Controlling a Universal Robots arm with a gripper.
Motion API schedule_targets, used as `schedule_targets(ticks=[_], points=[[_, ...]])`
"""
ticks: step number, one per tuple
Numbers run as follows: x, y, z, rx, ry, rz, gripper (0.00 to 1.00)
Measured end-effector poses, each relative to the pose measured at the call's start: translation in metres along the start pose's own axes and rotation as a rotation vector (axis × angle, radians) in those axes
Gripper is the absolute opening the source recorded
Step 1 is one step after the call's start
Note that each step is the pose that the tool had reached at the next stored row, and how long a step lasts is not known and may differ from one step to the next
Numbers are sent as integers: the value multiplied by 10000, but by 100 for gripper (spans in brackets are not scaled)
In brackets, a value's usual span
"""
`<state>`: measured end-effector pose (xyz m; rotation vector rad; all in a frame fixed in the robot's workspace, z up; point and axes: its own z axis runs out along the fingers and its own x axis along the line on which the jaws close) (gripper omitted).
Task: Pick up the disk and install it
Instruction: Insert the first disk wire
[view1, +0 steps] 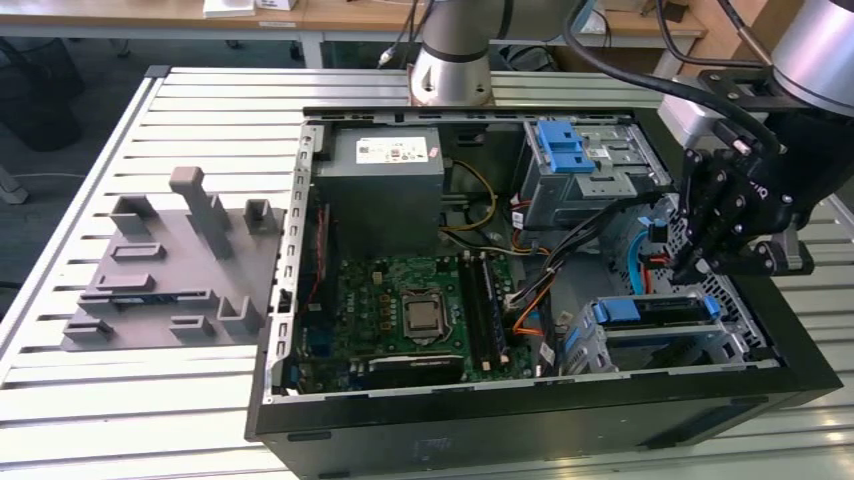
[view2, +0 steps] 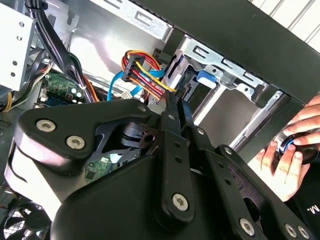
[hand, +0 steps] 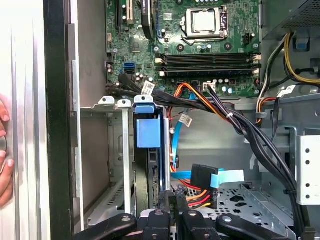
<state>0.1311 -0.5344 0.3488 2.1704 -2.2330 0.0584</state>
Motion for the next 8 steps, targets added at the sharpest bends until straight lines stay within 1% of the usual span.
schedule_targets(ticks=[8], points=[[8,2,13,0,1,9,16]])
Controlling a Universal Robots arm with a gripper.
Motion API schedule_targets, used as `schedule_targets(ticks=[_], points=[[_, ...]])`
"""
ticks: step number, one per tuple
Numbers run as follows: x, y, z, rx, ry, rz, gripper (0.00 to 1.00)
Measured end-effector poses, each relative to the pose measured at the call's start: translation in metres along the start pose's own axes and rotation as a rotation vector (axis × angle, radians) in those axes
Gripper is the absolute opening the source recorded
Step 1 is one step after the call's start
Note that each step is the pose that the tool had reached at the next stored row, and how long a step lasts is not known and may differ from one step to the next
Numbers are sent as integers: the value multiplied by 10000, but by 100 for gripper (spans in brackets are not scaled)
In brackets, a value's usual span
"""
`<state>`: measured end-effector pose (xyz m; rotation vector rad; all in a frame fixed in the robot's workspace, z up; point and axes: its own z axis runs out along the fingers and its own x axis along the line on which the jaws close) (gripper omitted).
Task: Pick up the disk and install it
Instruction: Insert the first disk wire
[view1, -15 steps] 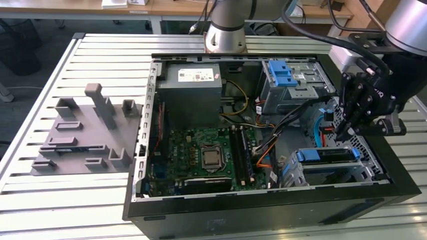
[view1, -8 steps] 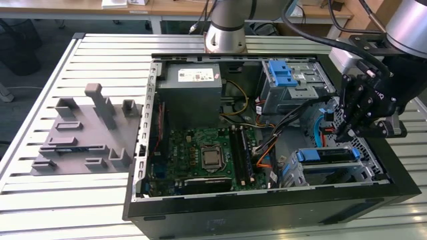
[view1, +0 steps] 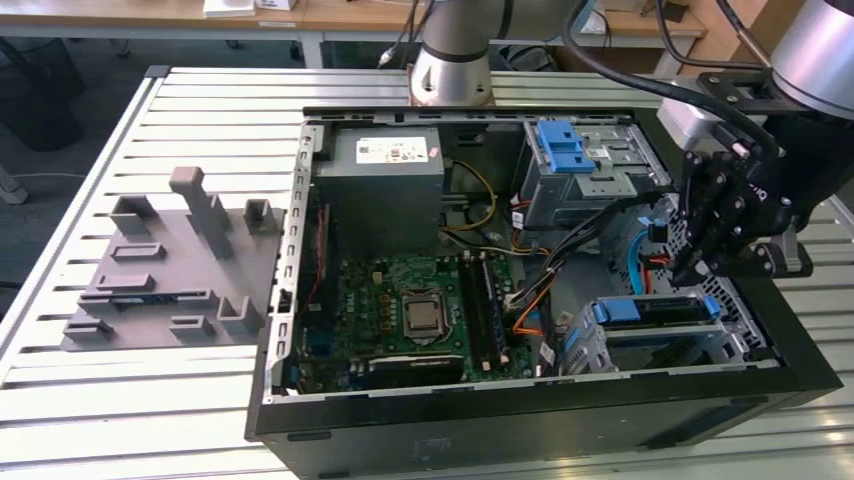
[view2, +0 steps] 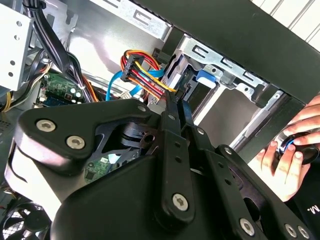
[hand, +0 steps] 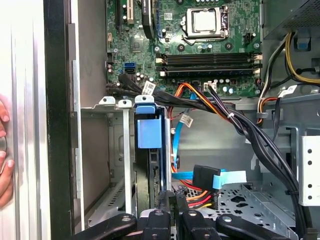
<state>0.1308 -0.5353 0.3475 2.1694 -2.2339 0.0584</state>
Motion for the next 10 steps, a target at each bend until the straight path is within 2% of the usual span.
schedule_targets(ticks=[10], points=[[20,17,17,0,2,3,16]])
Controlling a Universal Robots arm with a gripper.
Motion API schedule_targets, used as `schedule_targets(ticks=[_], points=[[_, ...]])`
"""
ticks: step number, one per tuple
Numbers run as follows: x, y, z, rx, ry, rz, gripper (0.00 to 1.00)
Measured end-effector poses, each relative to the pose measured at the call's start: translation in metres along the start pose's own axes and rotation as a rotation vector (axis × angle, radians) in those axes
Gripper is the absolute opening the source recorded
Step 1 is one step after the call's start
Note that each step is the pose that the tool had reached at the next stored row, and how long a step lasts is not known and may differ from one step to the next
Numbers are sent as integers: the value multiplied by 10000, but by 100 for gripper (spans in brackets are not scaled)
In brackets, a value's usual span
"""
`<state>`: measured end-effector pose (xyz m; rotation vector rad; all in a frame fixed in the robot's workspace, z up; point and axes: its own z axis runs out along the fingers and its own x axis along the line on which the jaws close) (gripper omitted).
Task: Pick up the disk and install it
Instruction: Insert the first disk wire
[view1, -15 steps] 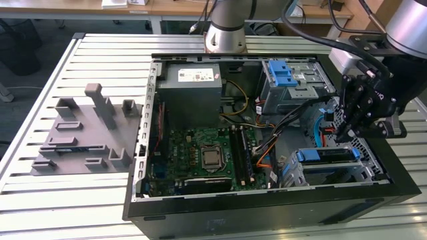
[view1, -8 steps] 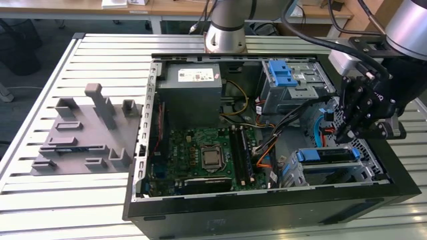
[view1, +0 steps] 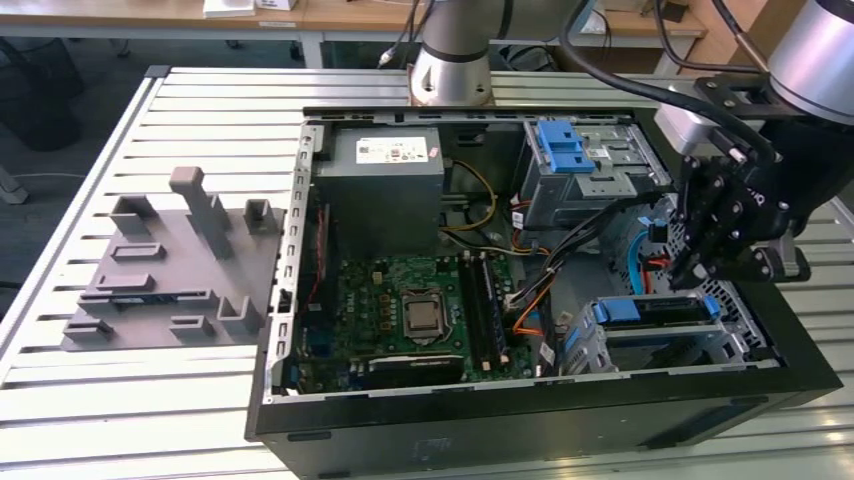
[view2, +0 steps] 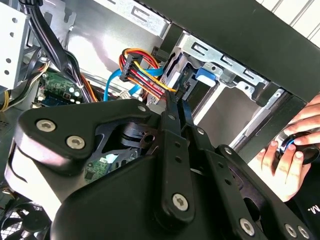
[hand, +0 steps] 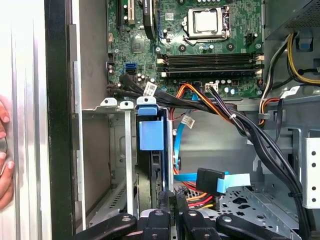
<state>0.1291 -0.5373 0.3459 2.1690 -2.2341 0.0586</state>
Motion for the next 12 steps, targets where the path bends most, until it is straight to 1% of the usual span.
schedule_targets(ticks=[3,8,12], points=[[8,4,3,0,-7,-1,16],[21,5,8,-4,-142,2,16],[41,4,15,-5,-150,4,16]])
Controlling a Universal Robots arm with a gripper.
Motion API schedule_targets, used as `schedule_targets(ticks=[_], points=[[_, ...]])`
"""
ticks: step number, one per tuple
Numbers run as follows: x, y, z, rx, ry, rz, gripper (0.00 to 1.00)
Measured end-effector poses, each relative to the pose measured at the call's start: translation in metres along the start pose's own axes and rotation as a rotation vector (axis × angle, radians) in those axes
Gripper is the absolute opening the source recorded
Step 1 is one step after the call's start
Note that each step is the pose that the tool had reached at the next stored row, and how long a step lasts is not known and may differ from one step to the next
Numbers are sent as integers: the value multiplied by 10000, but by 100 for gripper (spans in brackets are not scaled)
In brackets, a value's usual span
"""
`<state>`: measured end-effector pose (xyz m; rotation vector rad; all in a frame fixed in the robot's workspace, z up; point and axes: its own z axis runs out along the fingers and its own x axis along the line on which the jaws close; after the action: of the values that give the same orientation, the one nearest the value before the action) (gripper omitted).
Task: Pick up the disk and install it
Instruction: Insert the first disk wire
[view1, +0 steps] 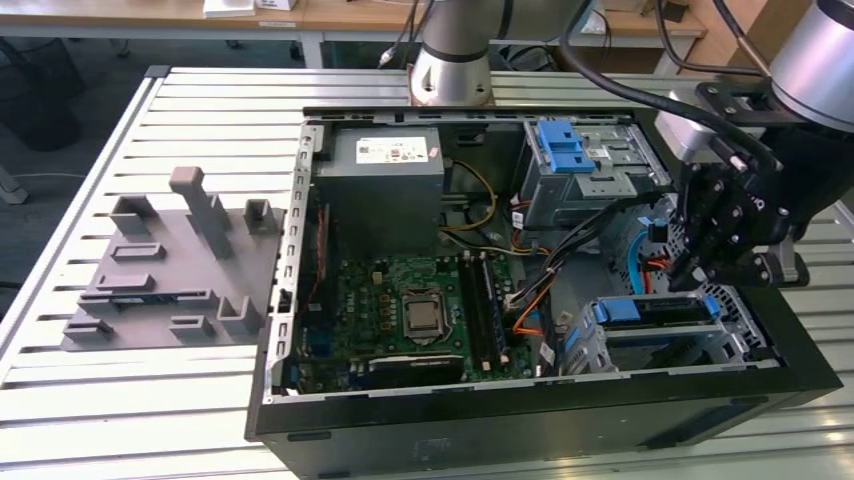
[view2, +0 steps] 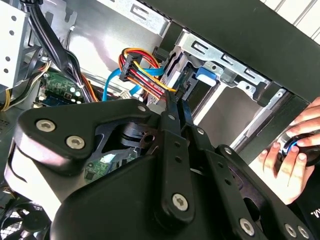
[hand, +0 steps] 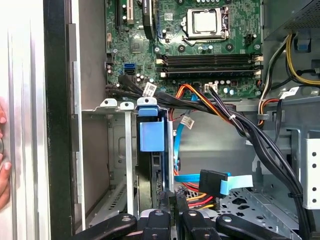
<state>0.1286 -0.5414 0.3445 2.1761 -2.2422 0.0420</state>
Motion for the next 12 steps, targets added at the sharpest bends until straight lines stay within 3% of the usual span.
schedule_targets(ticks=[12], points=[[17,0,18,-6,1,26,16]])
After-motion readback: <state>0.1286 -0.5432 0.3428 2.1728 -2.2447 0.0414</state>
